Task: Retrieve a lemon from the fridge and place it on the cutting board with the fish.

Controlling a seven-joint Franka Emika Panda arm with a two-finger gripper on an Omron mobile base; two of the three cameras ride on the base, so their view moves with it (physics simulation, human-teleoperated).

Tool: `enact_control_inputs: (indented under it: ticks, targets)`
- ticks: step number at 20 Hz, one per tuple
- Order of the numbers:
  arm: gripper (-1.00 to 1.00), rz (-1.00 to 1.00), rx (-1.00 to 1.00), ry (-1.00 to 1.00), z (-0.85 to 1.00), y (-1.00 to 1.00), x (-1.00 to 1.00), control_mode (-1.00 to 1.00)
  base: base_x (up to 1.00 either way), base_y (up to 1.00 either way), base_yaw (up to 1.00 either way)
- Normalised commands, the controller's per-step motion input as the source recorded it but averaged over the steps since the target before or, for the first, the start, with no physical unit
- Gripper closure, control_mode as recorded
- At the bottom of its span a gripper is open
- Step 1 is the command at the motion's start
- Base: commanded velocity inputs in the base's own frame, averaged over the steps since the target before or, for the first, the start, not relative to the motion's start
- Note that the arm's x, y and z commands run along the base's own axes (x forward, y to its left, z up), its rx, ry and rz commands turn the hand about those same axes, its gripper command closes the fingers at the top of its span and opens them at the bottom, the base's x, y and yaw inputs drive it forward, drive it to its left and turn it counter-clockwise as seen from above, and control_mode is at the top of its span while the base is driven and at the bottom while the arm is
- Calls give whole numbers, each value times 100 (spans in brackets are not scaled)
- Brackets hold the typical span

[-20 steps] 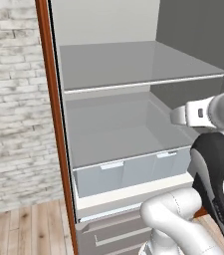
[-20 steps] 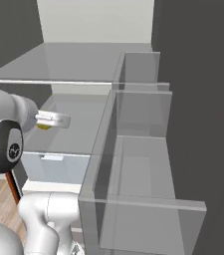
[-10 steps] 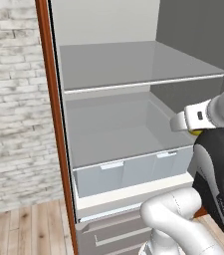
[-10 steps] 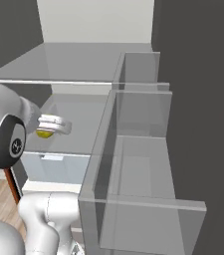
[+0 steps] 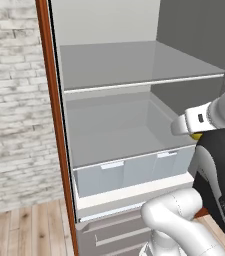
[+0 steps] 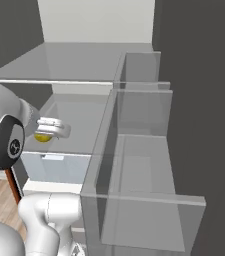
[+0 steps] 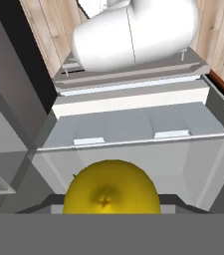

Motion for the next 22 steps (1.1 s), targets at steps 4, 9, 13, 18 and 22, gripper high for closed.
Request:
enact_control_inputs:
  ticks: [4,9,13,18,22]
  targets:
    - [100,0,0,0,0,0,0,100,-78,21,-3]
    - [100,0,0,0,0,0,0,100,-77,22,-17]
    - [100,0,0,0,0,0,0,100,-78,20,-42]
    - [100,0,0,0,0,0,0,100,-95,9,-56]
    - [100,0,0,0,0,0,0,100,-92,19,-62]
